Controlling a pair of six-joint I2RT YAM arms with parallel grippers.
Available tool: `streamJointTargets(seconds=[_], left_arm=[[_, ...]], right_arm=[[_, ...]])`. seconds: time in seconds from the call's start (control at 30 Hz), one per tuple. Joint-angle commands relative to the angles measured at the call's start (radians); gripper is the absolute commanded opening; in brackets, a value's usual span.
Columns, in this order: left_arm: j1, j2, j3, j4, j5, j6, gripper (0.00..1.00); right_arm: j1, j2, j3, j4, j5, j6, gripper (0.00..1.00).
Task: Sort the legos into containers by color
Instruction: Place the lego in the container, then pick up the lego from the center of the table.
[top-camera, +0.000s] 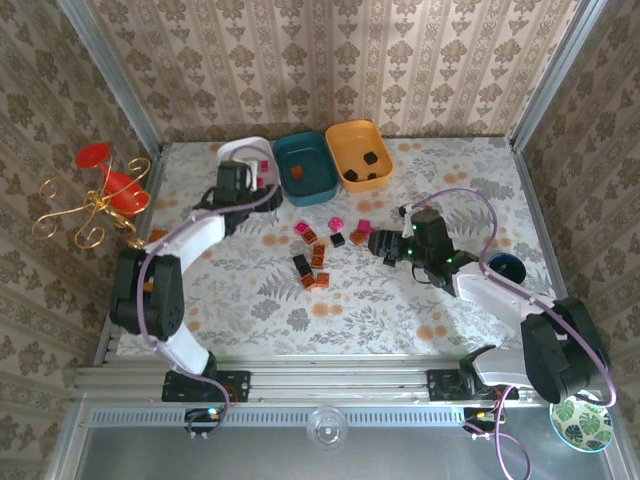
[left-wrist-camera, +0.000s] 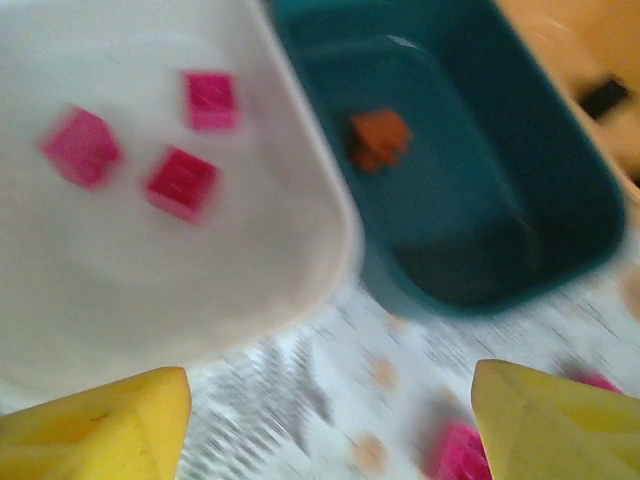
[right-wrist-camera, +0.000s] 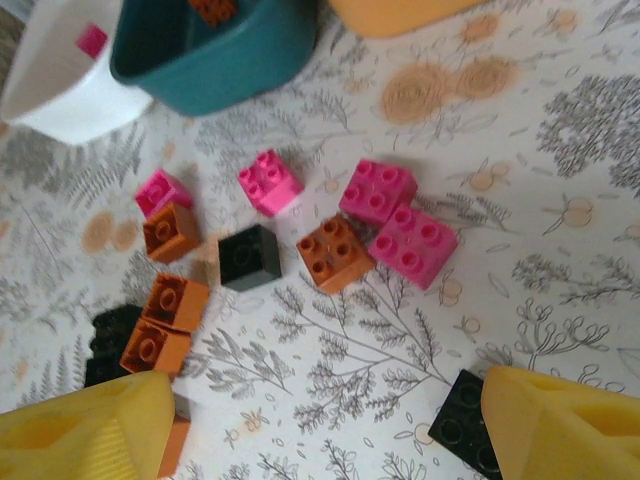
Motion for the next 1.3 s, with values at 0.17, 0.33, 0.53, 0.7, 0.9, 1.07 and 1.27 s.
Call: streamJointTargets(seconds=[0.17,0.33,0.53,0.7,0.9,1.07,1.27], left_arm=[[-0.083,-0.144,-0.291,0.095,0.135,-0.077,0.75],[-0.079,-0.237,-0.388,0.078,0.082,-0.061,0.75],[-0.051,-0.306,-0.432,0.085,0.054,-0.059,0.76],[-0.041,-0.319,-0.434,0.091,0.057,-0.058,0.76],[-0.036,-0.315,-0.433,0.095,0.066,-0.058,0.76],[-0.035,-0.322,-0.428,0.087,0.07,-0.055,0.76],[-0.031,-0.325,-0.428,0.089,0.072,-0.054,0.76]], right_arm=[[0.181,0.15,0.138,-0.121,0.159,-0.093,0.8],[0.288,0.201,0.187,-0.193,0.181,-0.127,0.79],[0.39,0.284,0.195,-0.153,0.155,-0.18,0.75],[0.435,0.377,0.246,-0.147,0.164,-0.215,0.73],[0.433,0.469,0.302,-0.133,0.22,-0.229,0.69],[0.411,0.532,0.339,-0.128,0.233,-0.252,0.67],[0.37,0.565,0.359,-0.101,0.174,-0.279,0.62]])
